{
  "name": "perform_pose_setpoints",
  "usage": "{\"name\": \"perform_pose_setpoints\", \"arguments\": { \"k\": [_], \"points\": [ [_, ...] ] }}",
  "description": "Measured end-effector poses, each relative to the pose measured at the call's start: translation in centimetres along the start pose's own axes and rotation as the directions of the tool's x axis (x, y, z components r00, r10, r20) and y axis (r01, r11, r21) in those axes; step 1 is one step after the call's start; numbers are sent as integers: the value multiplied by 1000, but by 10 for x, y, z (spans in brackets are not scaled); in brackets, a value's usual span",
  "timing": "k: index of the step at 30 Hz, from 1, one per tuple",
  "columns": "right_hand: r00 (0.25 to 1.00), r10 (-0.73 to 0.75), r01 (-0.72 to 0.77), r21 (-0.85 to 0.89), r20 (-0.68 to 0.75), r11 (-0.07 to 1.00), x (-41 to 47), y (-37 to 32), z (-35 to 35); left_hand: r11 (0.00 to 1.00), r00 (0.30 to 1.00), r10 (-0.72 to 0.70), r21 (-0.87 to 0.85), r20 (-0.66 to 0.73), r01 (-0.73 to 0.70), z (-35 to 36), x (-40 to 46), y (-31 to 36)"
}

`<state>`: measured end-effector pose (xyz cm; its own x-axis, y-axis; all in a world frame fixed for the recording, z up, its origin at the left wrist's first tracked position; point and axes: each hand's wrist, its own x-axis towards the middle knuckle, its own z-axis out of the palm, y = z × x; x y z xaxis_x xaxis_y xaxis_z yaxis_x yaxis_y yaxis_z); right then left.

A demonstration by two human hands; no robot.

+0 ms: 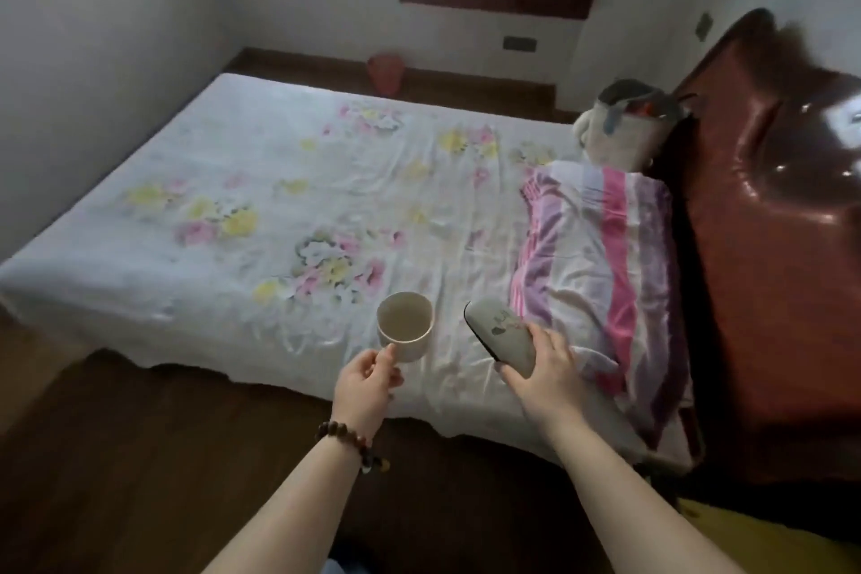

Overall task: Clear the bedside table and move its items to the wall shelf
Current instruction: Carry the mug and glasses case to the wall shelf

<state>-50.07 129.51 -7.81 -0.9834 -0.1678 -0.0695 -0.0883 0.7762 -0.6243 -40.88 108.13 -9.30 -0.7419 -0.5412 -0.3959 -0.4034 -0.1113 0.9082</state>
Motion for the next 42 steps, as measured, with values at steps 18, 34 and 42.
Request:
{"name": "perform_pose_setpoints", "arguments": {
  "k": [18, 34, 42],
  "points": [
    [698, -596, 607, 115, 398, 787, -7, -437, 336, 972, 666, -175, -235, -725, 0, -459, 56, -21],
    [475, -728, 710, 273, 494, 649, 61, -723, 559, 924, 397, -292, -363, -870, -117, -723, 221, 4],
    [370, -818, 774, 340, 441, 534, 123, -880, 649, 932, 371, -255, -329, -893, -151, -865, 326, 63]
  ]
}}
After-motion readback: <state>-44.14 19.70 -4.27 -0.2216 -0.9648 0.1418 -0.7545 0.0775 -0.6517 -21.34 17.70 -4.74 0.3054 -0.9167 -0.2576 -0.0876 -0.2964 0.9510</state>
